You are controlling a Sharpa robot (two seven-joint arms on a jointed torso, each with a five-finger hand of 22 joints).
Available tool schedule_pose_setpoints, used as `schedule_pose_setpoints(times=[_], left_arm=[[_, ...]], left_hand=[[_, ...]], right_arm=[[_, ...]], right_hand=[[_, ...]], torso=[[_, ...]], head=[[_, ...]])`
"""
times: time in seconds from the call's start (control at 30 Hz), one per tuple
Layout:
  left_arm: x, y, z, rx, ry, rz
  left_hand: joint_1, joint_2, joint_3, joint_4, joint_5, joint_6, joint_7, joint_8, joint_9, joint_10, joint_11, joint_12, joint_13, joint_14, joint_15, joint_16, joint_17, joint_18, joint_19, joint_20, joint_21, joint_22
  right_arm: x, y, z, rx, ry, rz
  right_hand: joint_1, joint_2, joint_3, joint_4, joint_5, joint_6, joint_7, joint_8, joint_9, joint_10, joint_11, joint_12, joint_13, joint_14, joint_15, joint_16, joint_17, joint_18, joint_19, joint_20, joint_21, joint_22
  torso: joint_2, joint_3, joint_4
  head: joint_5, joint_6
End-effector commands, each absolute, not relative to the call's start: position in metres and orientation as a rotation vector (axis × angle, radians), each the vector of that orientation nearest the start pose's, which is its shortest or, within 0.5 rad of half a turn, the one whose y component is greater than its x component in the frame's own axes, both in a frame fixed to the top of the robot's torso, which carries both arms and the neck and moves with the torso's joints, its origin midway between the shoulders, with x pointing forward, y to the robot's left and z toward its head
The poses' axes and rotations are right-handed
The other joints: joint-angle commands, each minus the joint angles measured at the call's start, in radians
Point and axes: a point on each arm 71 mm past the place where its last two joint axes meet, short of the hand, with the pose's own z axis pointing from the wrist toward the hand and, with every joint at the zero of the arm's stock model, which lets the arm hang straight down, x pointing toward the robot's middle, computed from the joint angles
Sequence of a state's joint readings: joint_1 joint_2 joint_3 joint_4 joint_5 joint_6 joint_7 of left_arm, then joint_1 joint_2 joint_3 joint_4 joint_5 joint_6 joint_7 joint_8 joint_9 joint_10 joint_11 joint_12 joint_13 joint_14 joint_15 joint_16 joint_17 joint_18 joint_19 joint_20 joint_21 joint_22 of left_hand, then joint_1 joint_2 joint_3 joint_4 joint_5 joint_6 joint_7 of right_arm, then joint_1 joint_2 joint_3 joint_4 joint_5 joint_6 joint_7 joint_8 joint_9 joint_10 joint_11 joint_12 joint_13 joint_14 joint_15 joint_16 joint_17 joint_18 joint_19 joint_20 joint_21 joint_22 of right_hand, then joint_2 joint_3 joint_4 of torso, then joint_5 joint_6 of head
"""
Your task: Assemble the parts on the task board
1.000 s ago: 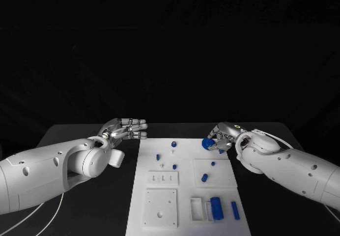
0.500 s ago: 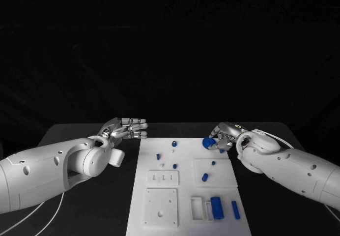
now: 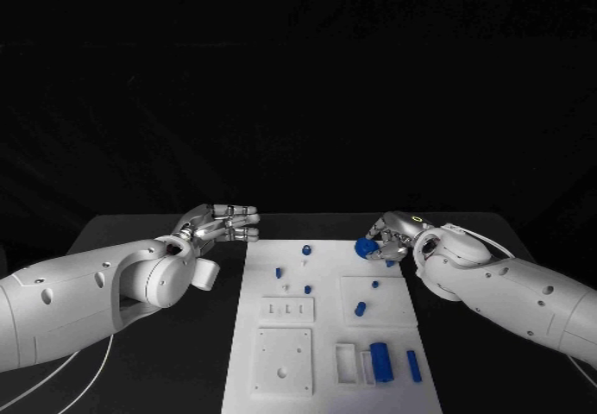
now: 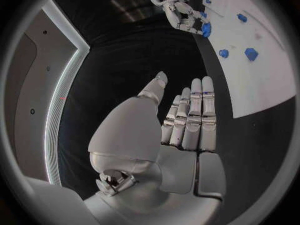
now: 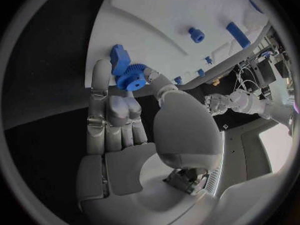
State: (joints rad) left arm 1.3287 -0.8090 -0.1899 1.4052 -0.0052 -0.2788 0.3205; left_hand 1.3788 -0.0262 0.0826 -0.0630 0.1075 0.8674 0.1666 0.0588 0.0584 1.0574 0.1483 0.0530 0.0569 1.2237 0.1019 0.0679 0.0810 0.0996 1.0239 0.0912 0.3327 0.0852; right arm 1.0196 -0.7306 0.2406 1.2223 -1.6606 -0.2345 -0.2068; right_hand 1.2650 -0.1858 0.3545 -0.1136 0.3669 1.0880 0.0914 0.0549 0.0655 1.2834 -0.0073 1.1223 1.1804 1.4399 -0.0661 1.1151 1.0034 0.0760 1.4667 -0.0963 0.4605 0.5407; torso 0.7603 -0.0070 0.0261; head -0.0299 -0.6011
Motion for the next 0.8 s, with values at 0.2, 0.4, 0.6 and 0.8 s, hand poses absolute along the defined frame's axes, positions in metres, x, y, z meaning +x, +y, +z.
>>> schedule_pose_setpoints(times=[0.2, 0.4, 0.6, 0.8], left_arm=[[0.515, 0.227, -0.178, -1.062, 1.53, -1.418], [0.515, 0.228, -0.178, -1.062, 1.531, -1.417], [0.515, 0.228, -0.178, -1.063, 1.532, -1.415], [0.514, 0.228, -0.178, -1.064, 1.535, -1.414]], left_hand=[[0.0, 0.002, -0.001, -0.003, -0.005, -0.01, 0.002, -0.003, -0.002, -0.007, 0.0, 0.005, 0.002, -0.004, 0.004, -0.002, 0.001, -0.008, -0.006, 0.0, 0.003, -0.002], [0.0, 0.002, -0.001, -0.003, -0.005, -0.01, 0.002, -0.003, -0.002, -0.007, 0.0, 0.005, 0.002, -0.004, 0.004, -0.002, 0.001, -0.008, -0.006, 0.0, 0.003, -0.002], [0.002, 0.001, 0.0, -0.004, -0.005, -0.01, 0.002, -0.003, -0.002, -0.008, 0.0, 0.005, 0.002, -0.004, 0.004, -0.002, 0.001, -0.008, -0.006, 0.0, 0.003, -0.002], [0.002, 0.001, 0.0, -0.004, -0.005, -0.01, 0.002, -0.003, -0.002, -0.008, 0.0, 0.005, 0.002, -0.004, 0.004, -0.002, 0.001, -0.008, -0.006, 0.0, 0.003, -0.002]], right_arm=[[0.536, -0.251, -0.215, -0.038, 1.722, 0.327], [0.535, -0.248, -0.213, -0.053, 1.703, 0.31], [0.535, -0.246, -0.211, -0.063, 1.688, 0.303], [0.534, -0.24, -0.208, -0.077, 1.662, 0.303]], right_hand=[[-0.051, 0.012, 0.175, -0.054, 0.032, 0.05, -0.003, 0.008, 0.007, 0.011, -0.01, 0.013, 0.012, 0.006, -0.008, 0.008, 0.007, 0.004, 0.023, -0.001, 0.017, 0.038], [-0.05, 0.016, 0.141, -0.059, 0.01, 0.067, -0.009, 0.008, 0.008, 0.018, -0.012, 0.019, 0.019, 0.007, -0.009, 0.009, 0.011, 0.002, 0.024, -0.001, 0.011, 0.049], [-0.048, 0.017, 0.12, -0.054, -0.005, 0.072, -0.011, 0.008, 0.008, 0.02, -0.012, 0.019, 0.02, 0.008, -0.009, 0.009, 0.012, 0.0, 0.027, -0.002, 0.002, 0.052], [-0.047, 0.018, 0.105, -0.044, -0.023, 0.077, -0.013, 0.008, 0.009, 0.022, -0.013, 0.02, 0.022, 0.008, -0.009, 0.009, 0.012, -0.002, 0.03, -0.002, -0.005, 0.054]], torso=[[-0.001, -0.0003, -0.0016], [-0.002, -0.0005, -0.0005], [0.0, -0.0007, -0.0008], [-0.001, -0.0012, -0.0021]], head=[[0.002, -0.001], [0.002, -0.003], [0.003, -0.001], [0.006, -0.001]])
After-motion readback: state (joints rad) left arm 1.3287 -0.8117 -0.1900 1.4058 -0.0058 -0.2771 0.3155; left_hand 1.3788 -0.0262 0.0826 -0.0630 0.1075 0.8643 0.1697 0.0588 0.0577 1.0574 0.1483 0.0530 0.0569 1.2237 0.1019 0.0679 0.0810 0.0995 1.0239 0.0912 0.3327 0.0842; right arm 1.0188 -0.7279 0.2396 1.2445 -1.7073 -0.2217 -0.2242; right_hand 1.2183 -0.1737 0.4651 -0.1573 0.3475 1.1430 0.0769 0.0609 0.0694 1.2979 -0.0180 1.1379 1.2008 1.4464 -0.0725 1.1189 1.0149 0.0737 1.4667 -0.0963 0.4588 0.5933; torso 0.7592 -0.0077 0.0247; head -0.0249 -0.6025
